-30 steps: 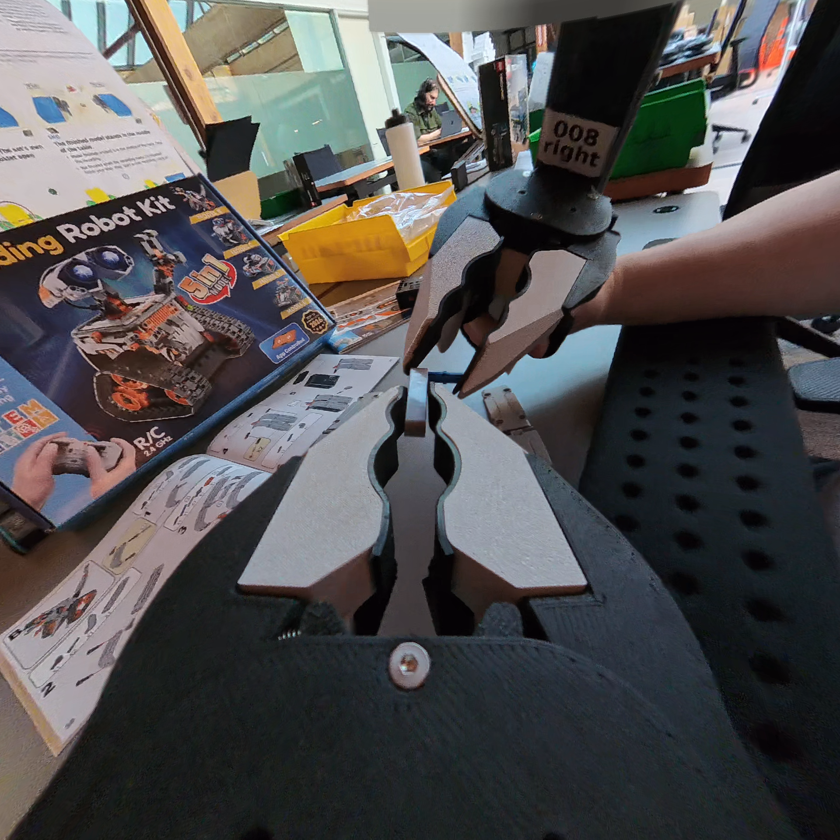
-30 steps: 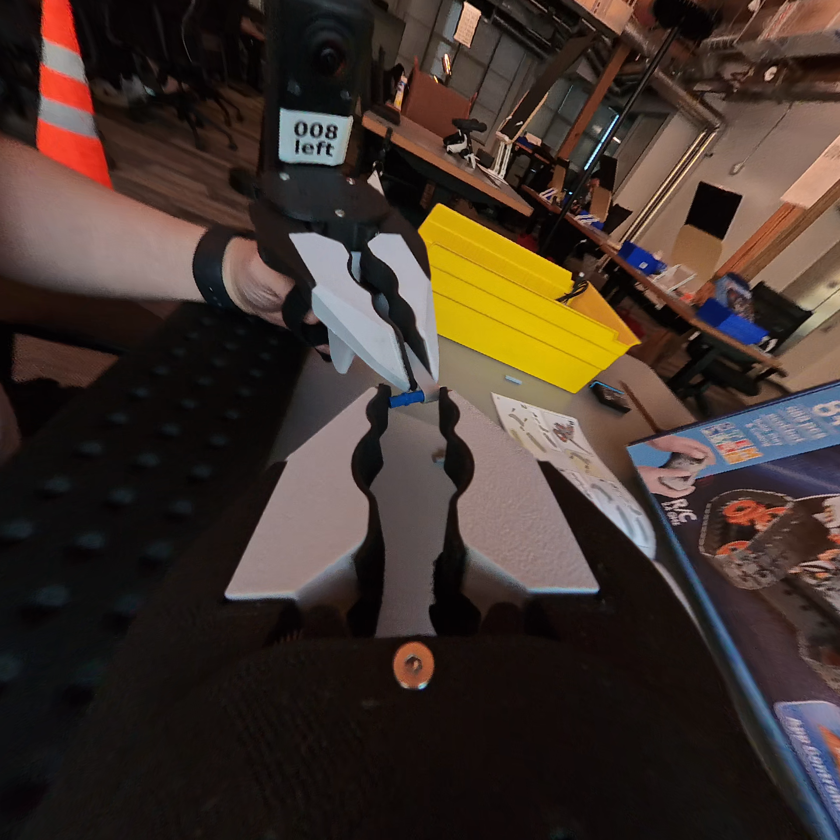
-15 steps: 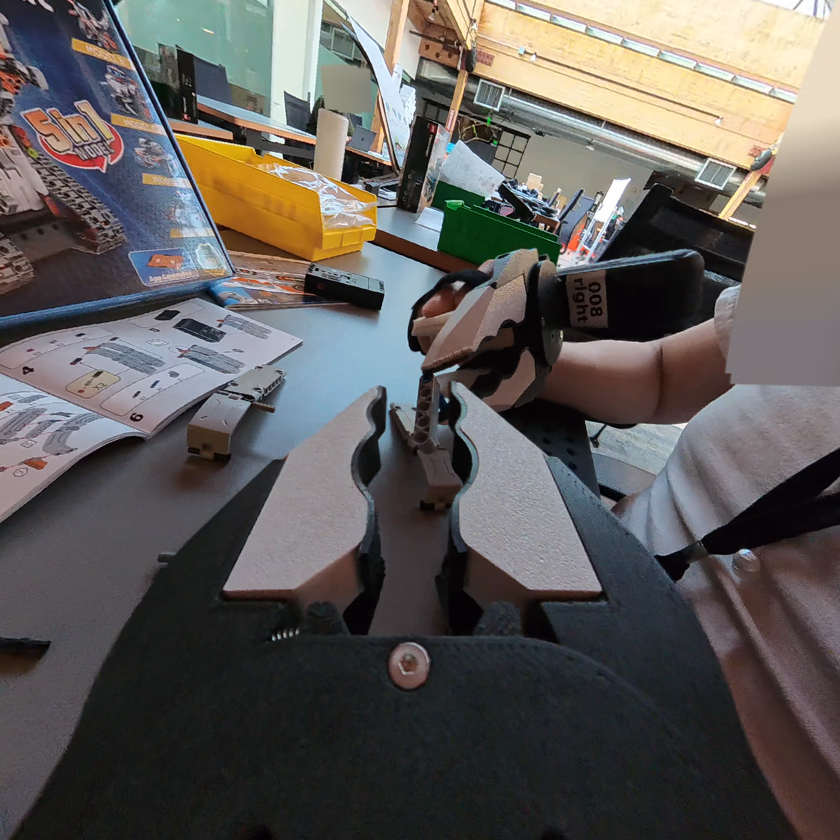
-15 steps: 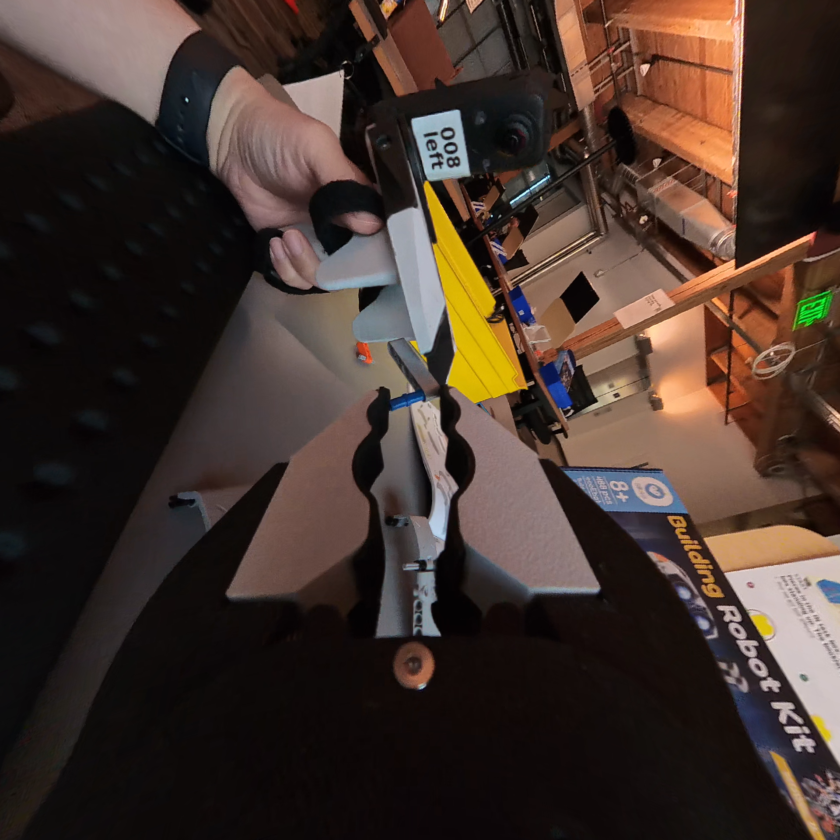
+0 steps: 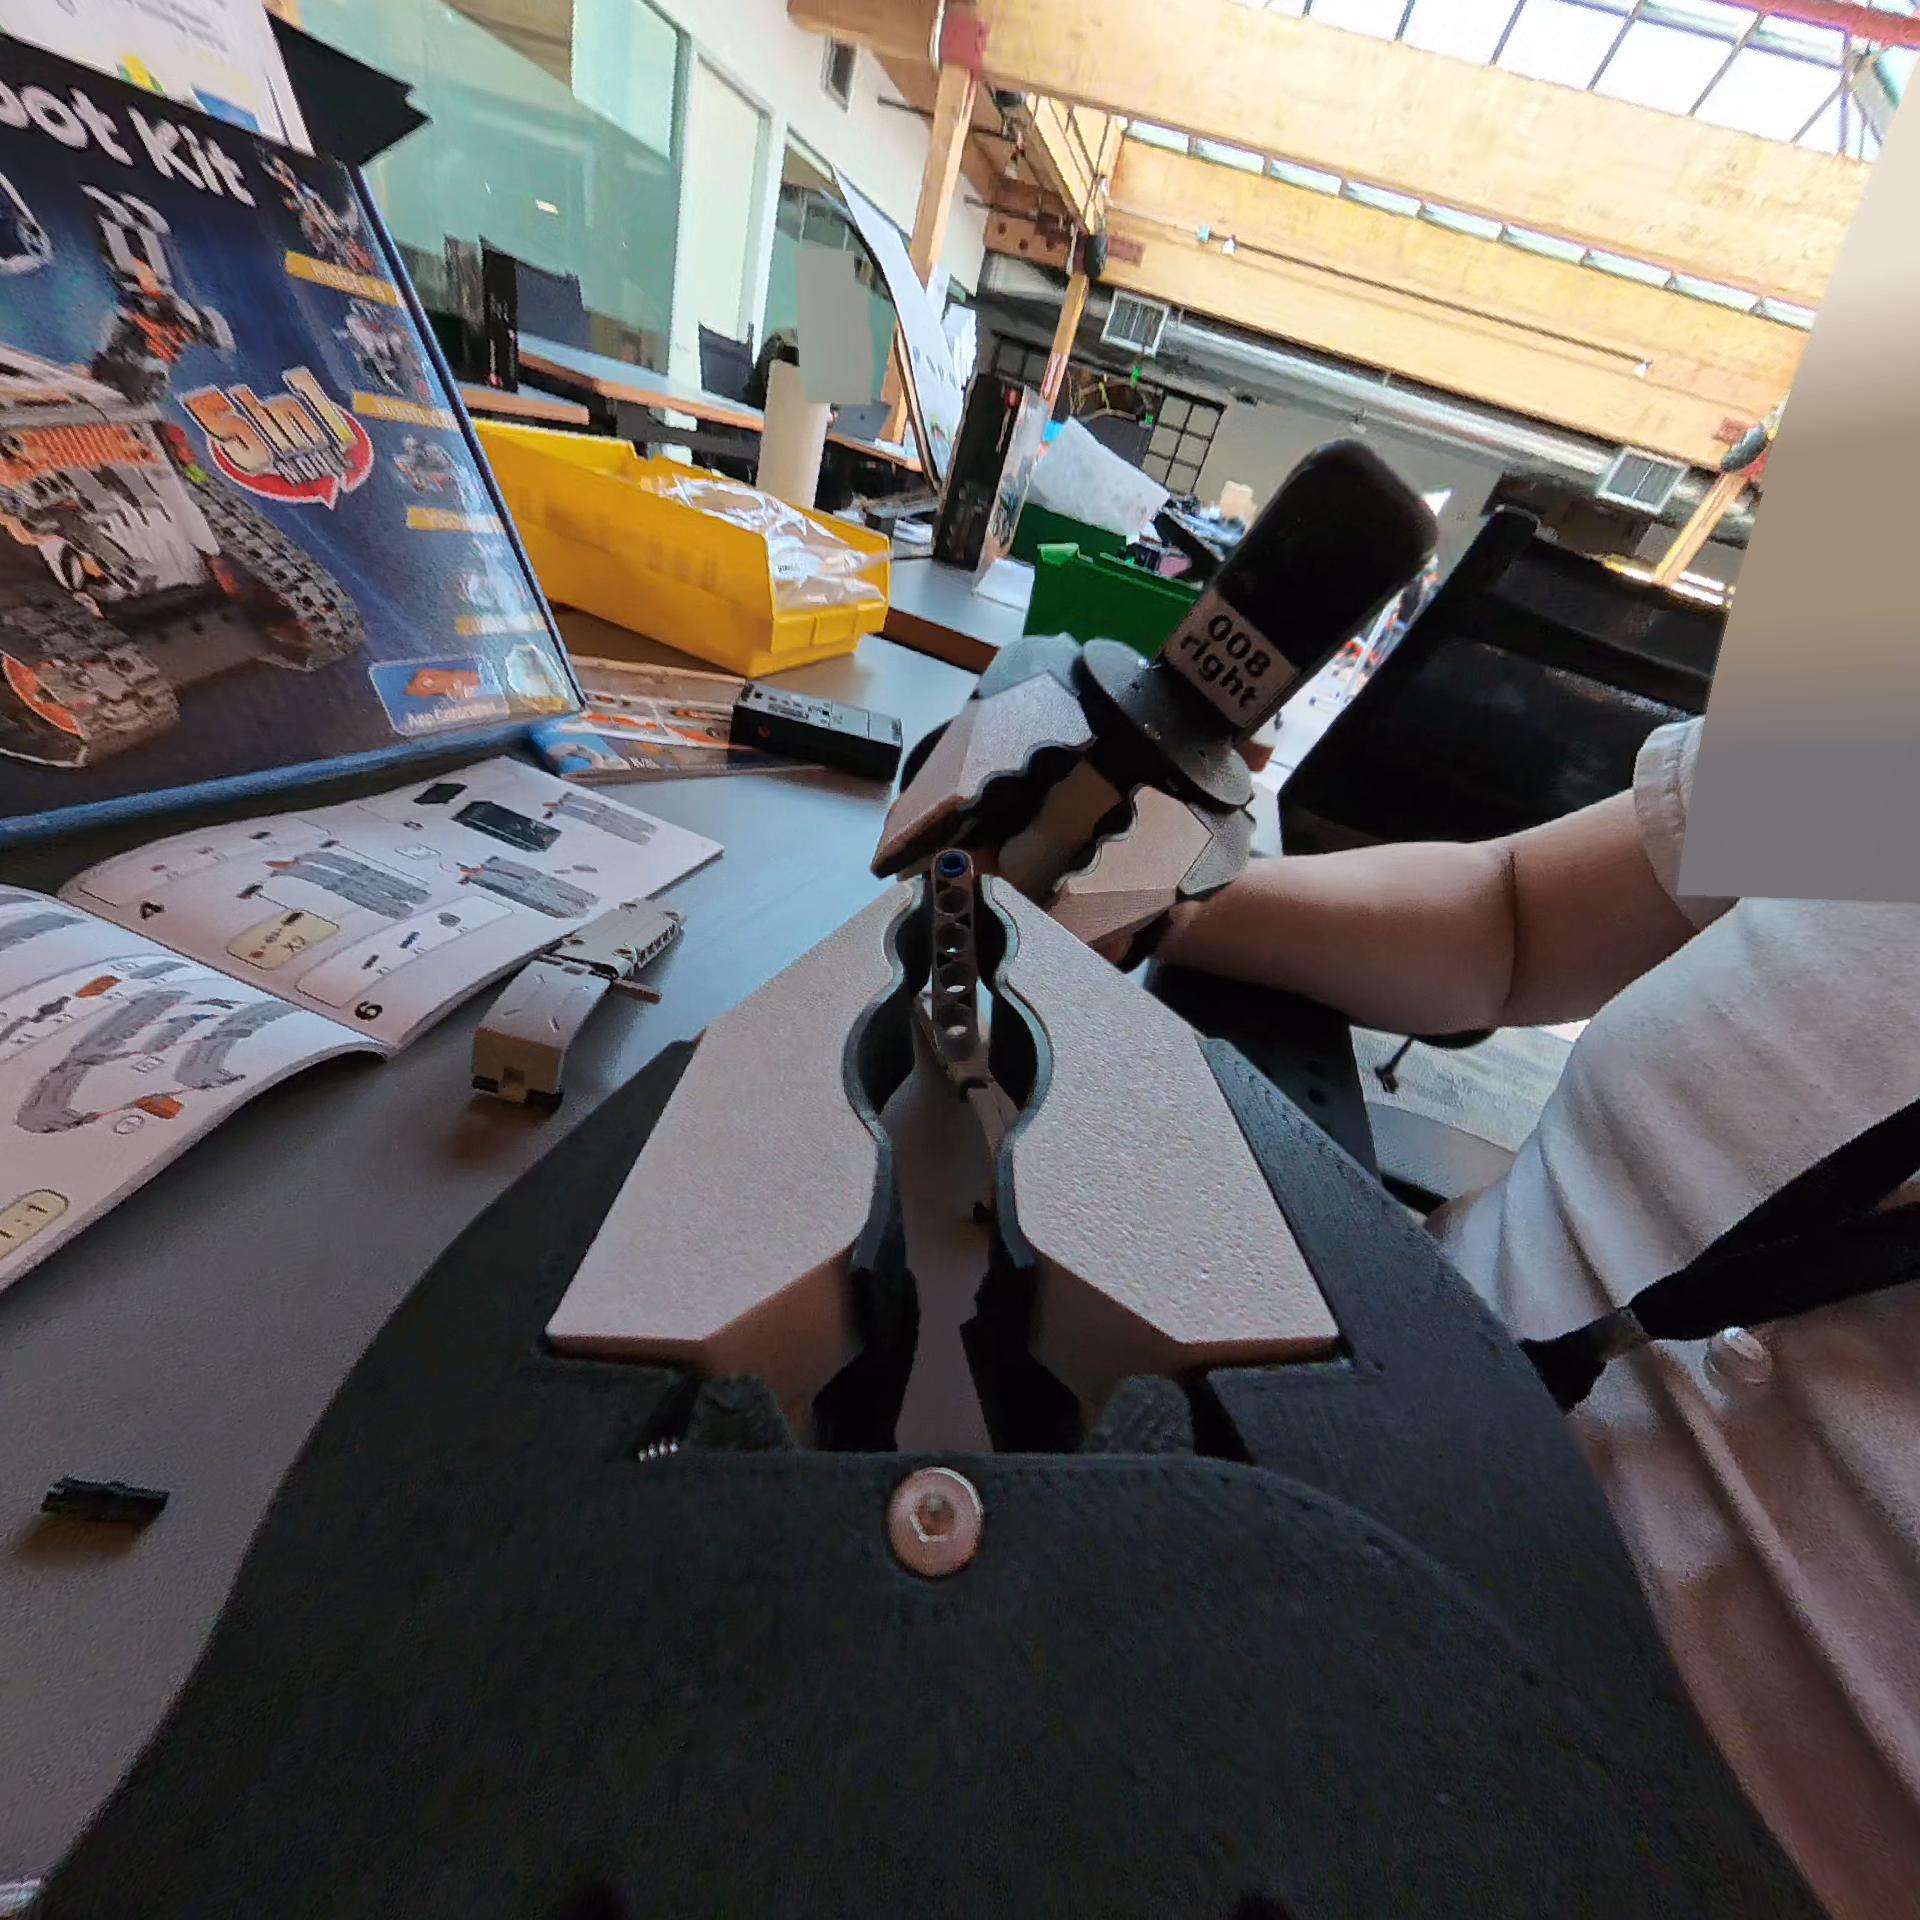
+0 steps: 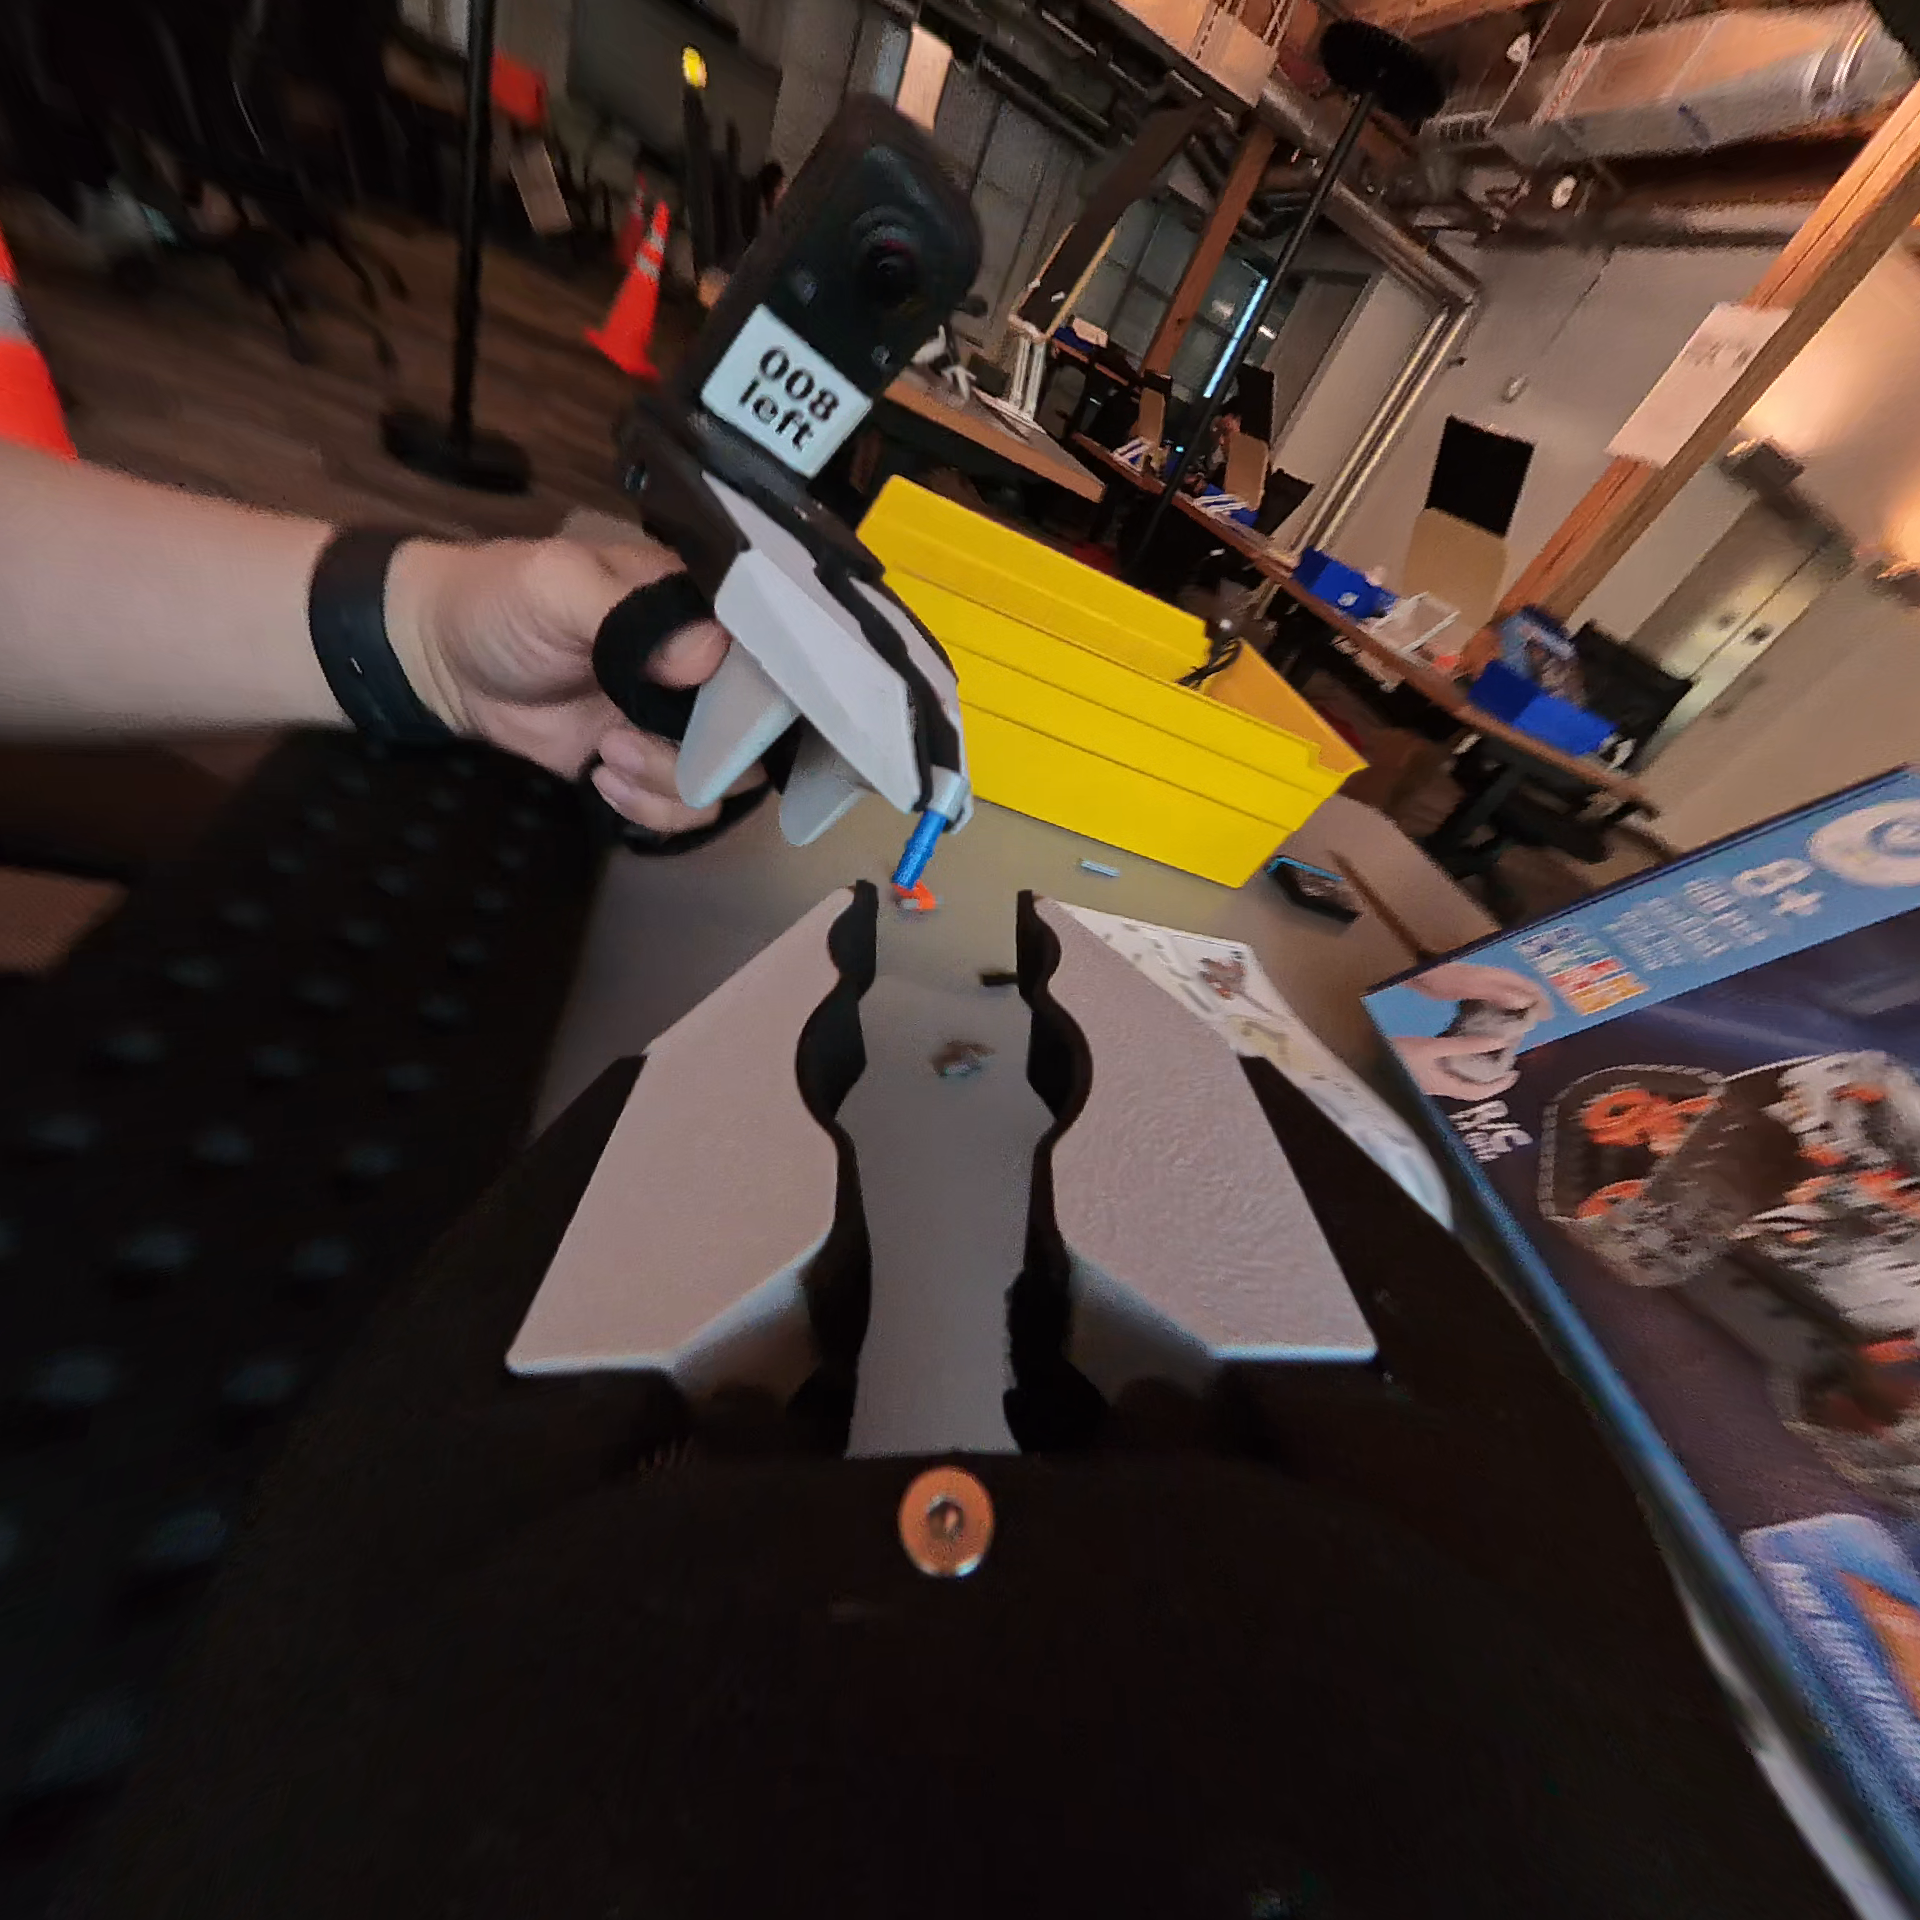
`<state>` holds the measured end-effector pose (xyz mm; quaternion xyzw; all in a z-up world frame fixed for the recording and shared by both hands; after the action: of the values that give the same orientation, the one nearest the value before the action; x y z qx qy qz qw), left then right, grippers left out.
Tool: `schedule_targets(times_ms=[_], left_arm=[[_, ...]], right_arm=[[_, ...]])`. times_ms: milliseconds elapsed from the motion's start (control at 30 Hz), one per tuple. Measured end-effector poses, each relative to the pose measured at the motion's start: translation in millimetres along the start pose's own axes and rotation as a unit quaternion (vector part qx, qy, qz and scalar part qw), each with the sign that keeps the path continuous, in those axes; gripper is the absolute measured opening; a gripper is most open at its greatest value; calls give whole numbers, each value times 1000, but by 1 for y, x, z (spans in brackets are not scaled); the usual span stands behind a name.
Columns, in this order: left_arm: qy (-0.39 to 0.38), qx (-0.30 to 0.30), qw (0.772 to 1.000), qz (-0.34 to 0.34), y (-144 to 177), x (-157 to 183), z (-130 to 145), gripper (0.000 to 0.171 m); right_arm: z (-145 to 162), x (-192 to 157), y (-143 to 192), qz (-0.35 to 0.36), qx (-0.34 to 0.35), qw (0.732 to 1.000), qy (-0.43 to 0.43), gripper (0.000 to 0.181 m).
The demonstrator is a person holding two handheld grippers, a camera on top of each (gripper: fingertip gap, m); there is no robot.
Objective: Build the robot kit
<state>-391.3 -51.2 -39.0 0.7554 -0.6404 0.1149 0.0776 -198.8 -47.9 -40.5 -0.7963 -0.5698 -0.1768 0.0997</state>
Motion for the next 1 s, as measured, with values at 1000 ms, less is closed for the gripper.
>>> schedule_targets(times_ms=[1000], left_arm=[[100, -121, 987, 21, -17, -11, 16, 5]], right_arm=[[2, -30, -6, 13, -139, 948, 286, 23]])
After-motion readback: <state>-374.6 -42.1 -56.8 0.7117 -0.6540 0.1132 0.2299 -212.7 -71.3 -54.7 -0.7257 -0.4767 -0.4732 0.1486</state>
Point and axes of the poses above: each gripper's, where its closed fingertips meet, y back along the fingers, z out of its underside, x = y × z across the jaws, the point moved 10 cm from there along y, back along the fingers, and after that the axes turned 5 degrees about z, right-handed, at the moved point
